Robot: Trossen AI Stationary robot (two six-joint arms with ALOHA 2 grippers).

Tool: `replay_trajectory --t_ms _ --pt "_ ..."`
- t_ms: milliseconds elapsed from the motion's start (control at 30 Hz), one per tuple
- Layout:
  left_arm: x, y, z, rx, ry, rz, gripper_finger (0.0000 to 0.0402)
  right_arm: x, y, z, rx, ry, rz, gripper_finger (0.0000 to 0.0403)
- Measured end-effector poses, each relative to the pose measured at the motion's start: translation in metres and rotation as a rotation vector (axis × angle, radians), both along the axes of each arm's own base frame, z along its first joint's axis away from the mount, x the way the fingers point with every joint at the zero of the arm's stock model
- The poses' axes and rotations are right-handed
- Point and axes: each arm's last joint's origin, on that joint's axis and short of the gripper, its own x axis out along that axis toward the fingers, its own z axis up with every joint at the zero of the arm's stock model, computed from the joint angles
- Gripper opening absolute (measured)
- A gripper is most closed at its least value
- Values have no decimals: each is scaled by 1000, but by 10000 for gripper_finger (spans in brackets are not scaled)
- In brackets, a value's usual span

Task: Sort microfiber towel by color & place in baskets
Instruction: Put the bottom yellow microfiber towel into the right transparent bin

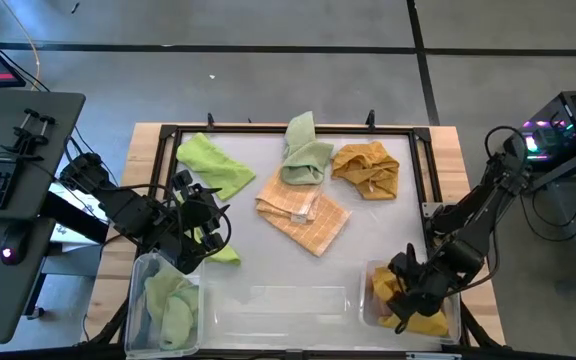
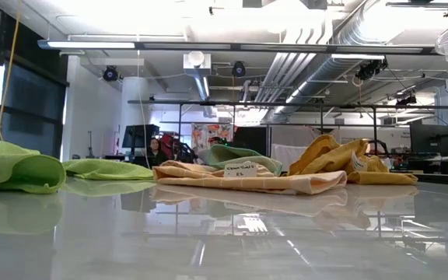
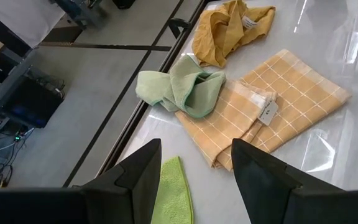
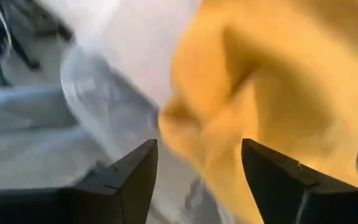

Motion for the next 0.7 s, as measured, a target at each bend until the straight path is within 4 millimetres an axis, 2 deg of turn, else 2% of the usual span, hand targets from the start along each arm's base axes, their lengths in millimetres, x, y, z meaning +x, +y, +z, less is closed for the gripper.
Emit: replay_trajectory --t_ms 200,500,600,700 --pt "1 0 0 -6 -8 0 184 0 -4 -17 -92 -15 -34 205" --pt "2 -1 1 -18 -26 0 184 -3 -9 -66 -105 -3 -63 143" --pt "2 -1 1 -18 -26 0 184 -2 -8 -75 -118 -34 -67 140" --pt "2 -1 1 -18 -26 0 184 -1 -8 -73 -105 -52 -43 152"
